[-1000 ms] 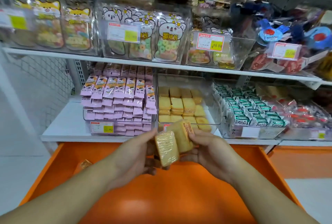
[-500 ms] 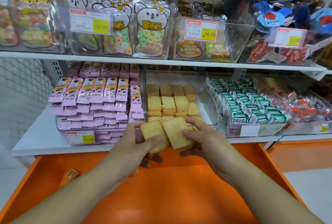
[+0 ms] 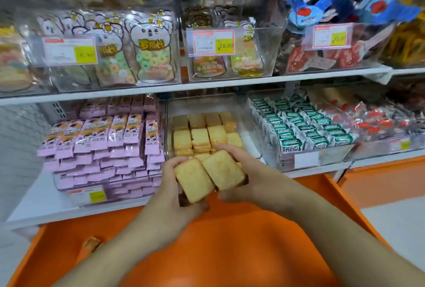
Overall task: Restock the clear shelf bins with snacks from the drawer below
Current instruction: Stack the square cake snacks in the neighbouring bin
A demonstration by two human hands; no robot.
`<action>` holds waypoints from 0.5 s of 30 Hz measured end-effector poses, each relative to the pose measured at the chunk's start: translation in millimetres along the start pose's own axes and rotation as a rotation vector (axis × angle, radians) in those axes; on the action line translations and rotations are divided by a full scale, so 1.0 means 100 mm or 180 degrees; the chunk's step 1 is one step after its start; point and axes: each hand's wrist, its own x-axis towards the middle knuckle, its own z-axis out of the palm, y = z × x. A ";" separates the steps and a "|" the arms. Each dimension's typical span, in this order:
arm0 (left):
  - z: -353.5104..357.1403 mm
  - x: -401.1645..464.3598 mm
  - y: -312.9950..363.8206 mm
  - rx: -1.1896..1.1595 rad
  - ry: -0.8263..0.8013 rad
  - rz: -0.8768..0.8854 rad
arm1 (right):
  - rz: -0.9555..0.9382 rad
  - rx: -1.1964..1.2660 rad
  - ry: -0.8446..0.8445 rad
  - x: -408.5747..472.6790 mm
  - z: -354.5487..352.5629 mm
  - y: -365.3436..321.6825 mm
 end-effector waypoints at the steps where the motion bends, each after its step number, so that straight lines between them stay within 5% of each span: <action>1: 0.02 0.04 0.02 0.0068 0.0017 0.0069 | -0.0025 -0.0123 0.0015 0.01 -0.05 0.01; 15: 0.50 1.45 0.21 0.1183 0.0418 0.0575 | -0.0007 -0.1278 0.1822 0.22 -0.80 0.43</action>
